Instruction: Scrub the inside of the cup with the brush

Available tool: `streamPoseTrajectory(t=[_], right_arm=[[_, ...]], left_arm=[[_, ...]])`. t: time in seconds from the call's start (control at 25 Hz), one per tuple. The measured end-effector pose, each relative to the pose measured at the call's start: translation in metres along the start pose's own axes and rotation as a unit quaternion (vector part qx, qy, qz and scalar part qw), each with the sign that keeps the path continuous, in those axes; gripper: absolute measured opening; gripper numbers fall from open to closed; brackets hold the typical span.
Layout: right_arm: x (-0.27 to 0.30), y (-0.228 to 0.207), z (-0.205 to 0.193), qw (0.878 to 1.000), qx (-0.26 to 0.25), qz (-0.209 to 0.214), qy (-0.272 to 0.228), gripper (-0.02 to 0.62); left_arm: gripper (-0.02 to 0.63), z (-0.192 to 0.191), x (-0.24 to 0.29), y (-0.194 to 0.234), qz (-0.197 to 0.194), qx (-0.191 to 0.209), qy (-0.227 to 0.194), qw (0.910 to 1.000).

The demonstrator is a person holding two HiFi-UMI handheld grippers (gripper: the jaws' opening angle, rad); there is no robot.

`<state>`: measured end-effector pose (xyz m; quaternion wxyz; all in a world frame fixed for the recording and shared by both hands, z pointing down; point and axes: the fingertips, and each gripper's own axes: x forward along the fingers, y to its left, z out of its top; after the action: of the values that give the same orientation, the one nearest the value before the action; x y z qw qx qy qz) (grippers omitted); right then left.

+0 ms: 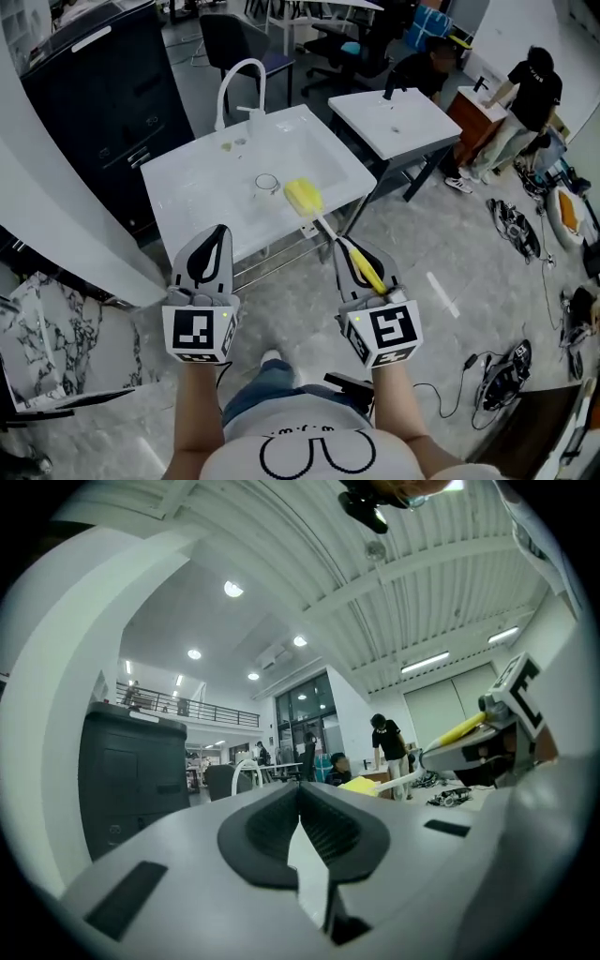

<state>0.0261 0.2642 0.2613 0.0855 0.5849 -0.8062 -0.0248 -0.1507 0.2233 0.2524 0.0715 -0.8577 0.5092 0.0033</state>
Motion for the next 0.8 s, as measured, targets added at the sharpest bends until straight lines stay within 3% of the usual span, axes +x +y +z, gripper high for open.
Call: streamPoseTrajectory(t=[0.44,0.8], right_arm=[[0.082,-0.037,-0.015,1.0,0.018,0.003,0.013,0.043],[0.183,-0.087,-0.03,0.998,0.021,0.056,0.028,0.043]], left_arm=[[0.017,-0.034,0.077,0.042,0.01,-0.045,0.015,0.9988],[0.017,-0.07,0.17,0.066,0.028,-0.049,0.06,0.9966]])
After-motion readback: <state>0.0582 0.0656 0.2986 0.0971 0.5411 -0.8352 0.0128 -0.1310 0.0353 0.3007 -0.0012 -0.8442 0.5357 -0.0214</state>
